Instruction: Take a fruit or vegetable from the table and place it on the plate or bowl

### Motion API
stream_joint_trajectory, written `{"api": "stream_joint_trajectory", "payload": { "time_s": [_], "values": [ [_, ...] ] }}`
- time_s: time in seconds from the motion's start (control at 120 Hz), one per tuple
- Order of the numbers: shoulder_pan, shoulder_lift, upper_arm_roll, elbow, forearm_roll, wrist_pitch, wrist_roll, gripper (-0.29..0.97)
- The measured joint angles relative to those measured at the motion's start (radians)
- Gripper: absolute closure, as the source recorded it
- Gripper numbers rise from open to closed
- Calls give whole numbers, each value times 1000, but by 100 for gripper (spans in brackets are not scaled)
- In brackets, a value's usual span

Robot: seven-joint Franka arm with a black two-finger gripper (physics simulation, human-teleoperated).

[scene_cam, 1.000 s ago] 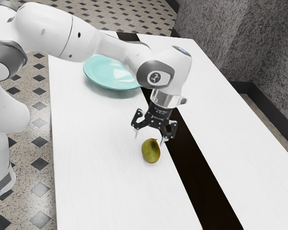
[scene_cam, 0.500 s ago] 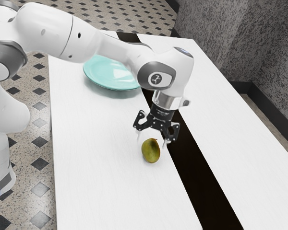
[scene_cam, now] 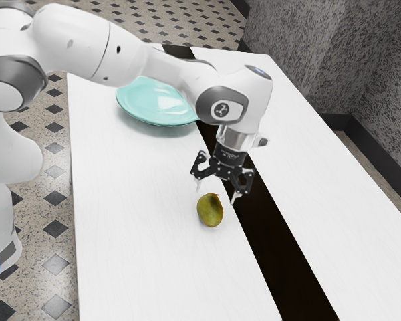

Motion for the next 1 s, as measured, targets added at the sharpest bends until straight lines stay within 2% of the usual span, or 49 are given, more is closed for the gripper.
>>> {"api": "stream_joint_trajectory", "payload": {
  "time_s": [0.125, 0.333, 0.442, 0.692, 0.825, 0.925, 1.0],
  "values": [
    [102, 11, -101, 0, 2, 1, 9, 0],
    [145, 39, -140, -3, 0, 2, 22, 0],
    [235, 54, -237, 1, -5, 8, 29, 1],
    [323, 75, -332, 7, -16, 31, 40, 3],
    [348, 95, -356, 13, -27, 38, 45, 7],
    [353, 93, -362, 16, -33, 38, 49, 18],
    [353, 75, -354, 17, -34, 30, 52, 22]
  ]
}}
